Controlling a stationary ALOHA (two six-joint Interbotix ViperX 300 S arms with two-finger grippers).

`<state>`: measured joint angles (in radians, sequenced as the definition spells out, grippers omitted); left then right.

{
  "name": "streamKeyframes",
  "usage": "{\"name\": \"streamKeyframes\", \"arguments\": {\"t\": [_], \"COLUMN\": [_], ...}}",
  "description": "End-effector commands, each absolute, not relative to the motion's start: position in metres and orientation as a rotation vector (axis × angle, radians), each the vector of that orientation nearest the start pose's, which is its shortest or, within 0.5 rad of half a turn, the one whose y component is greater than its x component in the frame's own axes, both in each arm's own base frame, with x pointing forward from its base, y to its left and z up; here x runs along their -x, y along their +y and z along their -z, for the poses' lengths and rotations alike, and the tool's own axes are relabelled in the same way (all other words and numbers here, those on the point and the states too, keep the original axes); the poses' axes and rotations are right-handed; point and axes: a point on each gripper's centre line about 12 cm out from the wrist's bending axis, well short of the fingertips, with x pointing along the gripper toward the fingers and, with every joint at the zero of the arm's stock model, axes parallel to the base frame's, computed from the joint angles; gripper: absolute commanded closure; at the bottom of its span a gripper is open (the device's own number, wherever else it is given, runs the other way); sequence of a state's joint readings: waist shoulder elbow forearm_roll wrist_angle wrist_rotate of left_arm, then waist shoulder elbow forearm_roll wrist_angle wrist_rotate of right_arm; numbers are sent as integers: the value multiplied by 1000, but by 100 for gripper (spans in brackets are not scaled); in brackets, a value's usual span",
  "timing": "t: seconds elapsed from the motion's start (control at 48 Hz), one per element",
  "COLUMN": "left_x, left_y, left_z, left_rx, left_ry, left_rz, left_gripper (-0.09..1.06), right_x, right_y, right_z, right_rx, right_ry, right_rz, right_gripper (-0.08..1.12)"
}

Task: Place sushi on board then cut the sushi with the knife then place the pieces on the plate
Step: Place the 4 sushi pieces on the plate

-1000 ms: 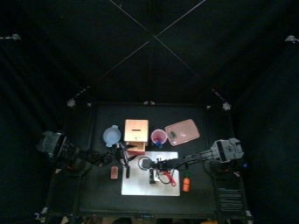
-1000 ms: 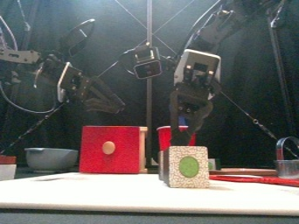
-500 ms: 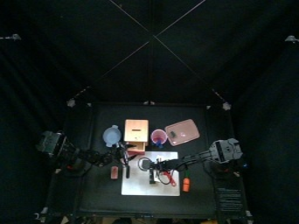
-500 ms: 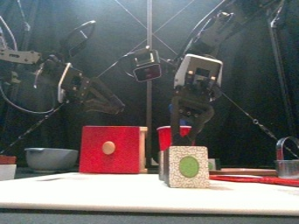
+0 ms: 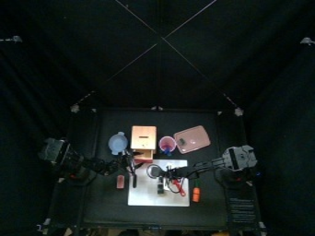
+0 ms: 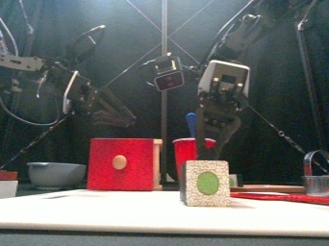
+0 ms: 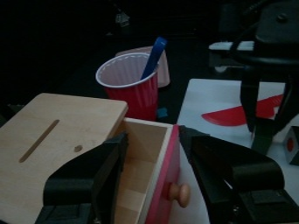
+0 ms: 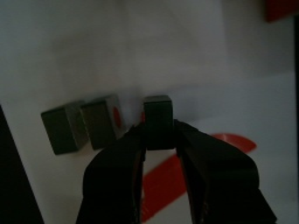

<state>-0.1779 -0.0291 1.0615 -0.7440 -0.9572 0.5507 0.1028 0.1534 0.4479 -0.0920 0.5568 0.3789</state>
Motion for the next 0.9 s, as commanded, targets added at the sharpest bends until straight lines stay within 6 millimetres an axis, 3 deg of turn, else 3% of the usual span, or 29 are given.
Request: {"name": "streamKeyframes", "arguments": {"t": [0.021, 0.167, 0.375, 0.562, 0.708, 0.896], "left_x": [-309, -309, -309, -311, -311, -311], "left_y": [11, 11, 11, 10, 10, 12], "left_z": [-153, -153, -153, -154, -154, -153], "left_rx": [-145, -145, -148, -149, -146, -155], "left_ry": [209, 208, 210, 207, 205, 211], "left_rz": [-401, -401, -400, -399, -400, -405], "left_gripper": [10, 10, 10, 10, 10, 10], "right_x": [-376, -333, -259, -216, -196, -204], "right_y": [16, -10, -59, -107, -143, -174], "right_z": [-172, -178, -171, -164, -159, -156], "right_rx": [-224, -318, -439, -538, -620, -623], "right_ry": [1080, 1075, 1048, 961, 912, 792], "right_rz": [160, 232, 406, 604, 756, 814], "right_gripper": [51, 52, 52, 51, 52, 51]}}
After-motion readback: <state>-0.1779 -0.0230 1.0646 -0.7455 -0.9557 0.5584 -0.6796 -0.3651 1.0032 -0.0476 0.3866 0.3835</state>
